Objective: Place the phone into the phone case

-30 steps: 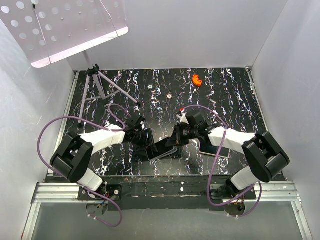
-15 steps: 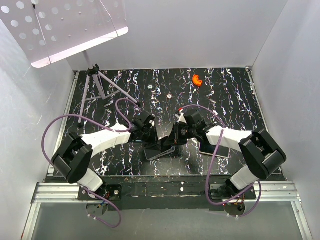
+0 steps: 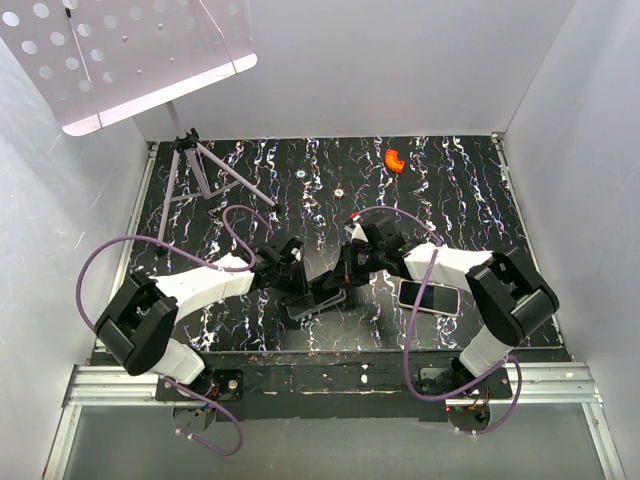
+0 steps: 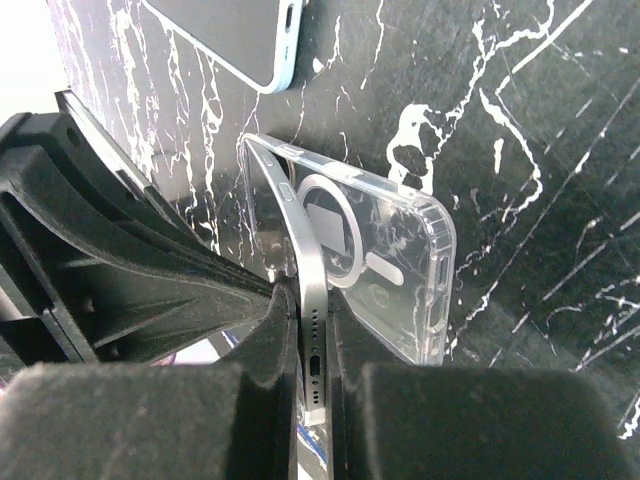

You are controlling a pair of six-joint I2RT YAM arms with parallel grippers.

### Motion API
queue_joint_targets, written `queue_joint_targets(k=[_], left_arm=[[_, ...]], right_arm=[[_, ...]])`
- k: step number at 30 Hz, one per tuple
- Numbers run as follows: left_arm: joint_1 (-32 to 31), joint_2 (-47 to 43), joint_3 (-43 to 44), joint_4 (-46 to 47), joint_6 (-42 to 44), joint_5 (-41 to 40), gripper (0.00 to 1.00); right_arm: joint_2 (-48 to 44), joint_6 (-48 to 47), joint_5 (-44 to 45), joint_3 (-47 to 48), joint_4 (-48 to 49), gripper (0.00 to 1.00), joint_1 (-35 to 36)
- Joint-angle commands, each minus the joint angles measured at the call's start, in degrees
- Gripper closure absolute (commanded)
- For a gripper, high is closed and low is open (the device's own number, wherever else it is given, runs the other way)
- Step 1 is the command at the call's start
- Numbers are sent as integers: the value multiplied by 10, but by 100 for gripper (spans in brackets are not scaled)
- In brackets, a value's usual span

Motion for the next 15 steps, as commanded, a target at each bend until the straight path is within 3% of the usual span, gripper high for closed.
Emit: queue_joint_targets(k=[1, 9, 15], left_arm=[[-3, -35, -44, -27, -17, -39, 100], [-3, -16, -44, -27, -13, -60, 100], [8, -78, -43, -13, -3, -51, 100]], right_arm=[[77, -69, 214, -17, -159, 99, 7], [74, -69, 217, -20, -161, 92, 7], [72, -69, 222, -20, -165, 93, 7]])
